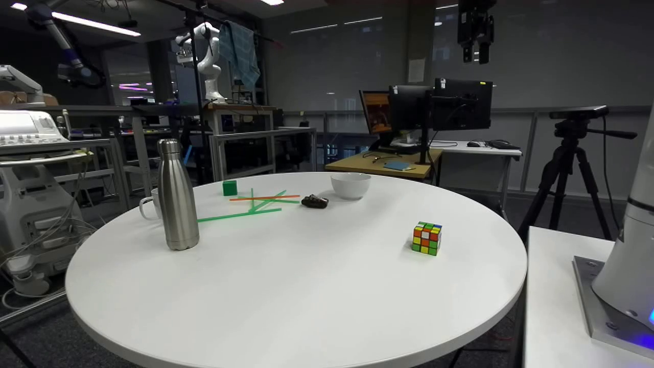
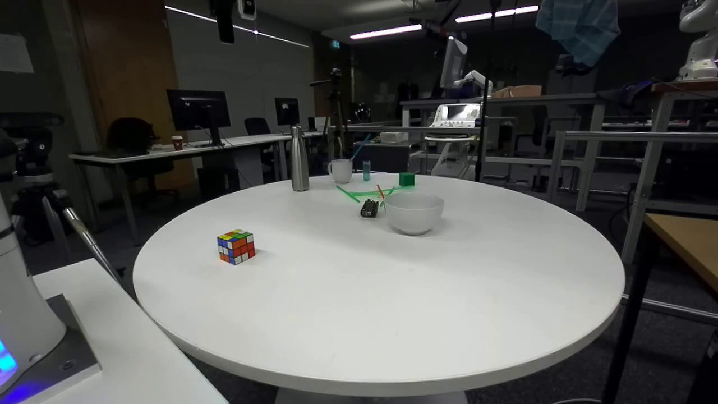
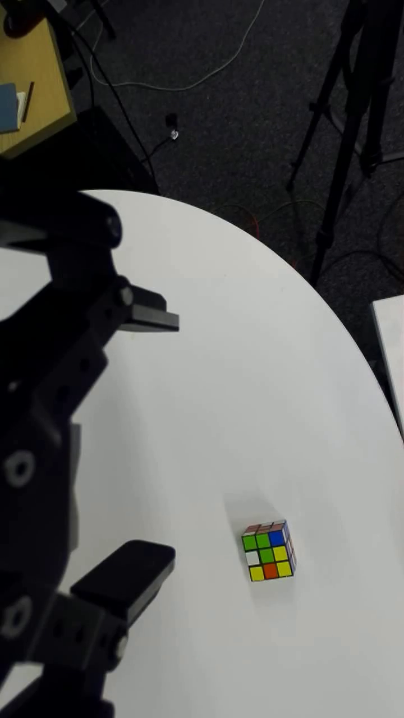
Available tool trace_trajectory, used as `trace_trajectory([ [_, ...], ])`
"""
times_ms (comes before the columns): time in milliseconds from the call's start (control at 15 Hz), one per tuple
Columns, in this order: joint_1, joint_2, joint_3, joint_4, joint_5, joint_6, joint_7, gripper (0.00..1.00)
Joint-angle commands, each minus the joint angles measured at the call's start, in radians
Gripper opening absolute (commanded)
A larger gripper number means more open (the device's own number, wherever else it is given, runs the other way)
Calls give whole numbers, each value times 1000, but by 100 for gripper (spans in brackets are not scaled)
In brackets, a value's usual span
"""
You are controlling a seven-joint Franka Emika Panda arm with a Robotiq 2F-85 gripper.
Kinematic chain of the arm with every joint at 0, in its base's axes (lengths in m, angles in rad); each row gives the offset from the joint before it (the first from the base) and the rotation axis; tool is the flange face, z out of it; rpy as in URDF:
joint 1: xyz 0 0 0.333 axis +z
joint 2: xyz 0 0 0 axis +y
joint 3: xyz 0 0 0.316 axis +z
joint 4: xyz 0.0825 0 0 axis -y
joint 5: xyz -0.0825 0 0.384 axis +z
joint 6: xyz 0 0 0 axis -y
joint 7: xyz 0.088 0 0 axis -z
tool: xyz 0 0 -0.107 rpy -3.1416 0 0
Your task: Place the Rubik's cube in the middle of the table
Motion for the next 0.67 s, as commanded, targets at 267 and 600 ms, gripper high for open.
trace_trajectory([
  [267,14,0,-10,3,-6,-5,6,100],
  [600,39,105,-15,70,11,42,-15,100],
])
